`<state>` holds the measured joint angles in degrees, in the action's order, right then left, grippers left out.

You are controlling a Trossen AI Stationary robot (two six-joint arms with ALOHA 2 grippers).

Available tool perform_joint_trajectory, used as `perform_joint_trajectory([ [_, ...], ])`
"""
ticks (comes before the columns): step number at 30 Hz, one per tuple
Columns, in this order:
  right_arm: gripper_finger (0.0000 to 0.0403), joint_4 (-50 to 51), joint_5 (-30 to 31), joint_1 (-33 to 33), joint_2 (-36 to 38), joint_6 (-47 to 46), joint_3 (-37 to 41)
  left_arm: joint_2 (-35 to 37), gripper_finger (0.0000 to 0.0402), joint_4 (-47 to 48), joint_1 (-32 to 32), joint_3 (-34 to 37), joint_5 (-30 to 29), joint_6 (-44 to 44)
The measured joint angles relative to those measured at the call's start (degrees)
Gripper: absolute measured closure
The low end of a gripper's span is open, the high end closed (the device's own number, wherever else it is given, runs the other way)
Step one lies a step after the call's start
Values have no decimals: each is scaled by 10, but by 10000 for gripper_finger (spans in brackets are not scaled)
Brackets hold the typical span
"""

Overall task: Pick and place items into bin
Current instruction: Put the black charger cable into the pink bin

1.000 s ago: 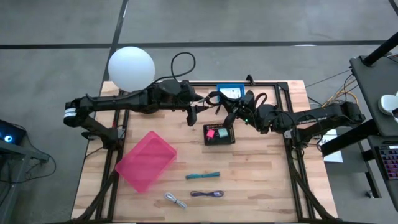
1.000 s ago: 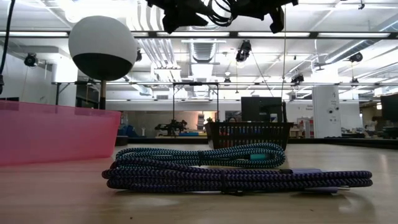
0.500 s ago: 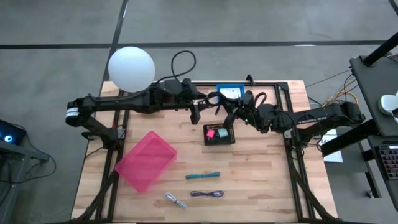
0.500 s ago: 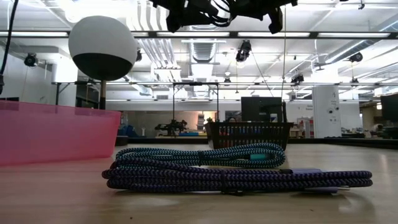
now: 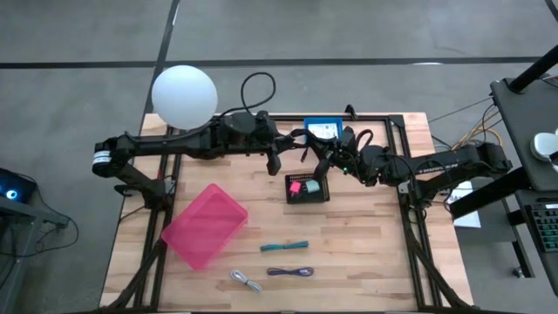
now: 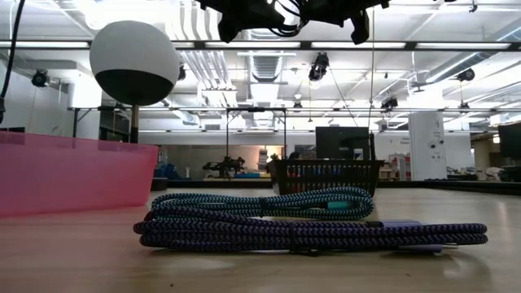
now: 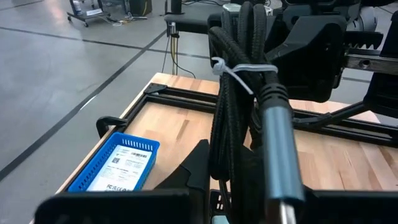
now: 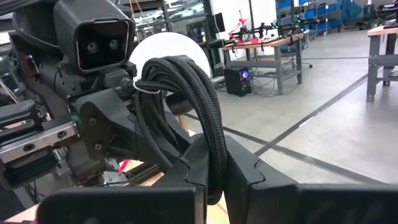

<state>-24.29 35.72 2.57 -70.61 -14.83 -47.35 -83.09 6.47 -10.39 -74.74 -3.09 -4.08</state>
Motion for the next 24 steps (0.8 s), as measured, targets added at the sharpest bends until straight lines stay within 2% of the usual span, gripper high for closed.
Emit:
perform_joint_trajectory([
  [8, 390, 0, -4, 0, 0, -1, 0, 6, 380, 6, 0, 0, 0, 0],
  [11, 378, 5, -8, 2, 0, 0, 0, 12, 380, 19, 0, 0, 0, 4],
  [19, 275, 66, -4, 2, 1, -17, 0, 22, 380, 84, -1, 0, -26, 5],
  [24, 210, 124, -10, 2, 7, -78, 0, 45, 380, 133, -1, 0, -79, 31],
])
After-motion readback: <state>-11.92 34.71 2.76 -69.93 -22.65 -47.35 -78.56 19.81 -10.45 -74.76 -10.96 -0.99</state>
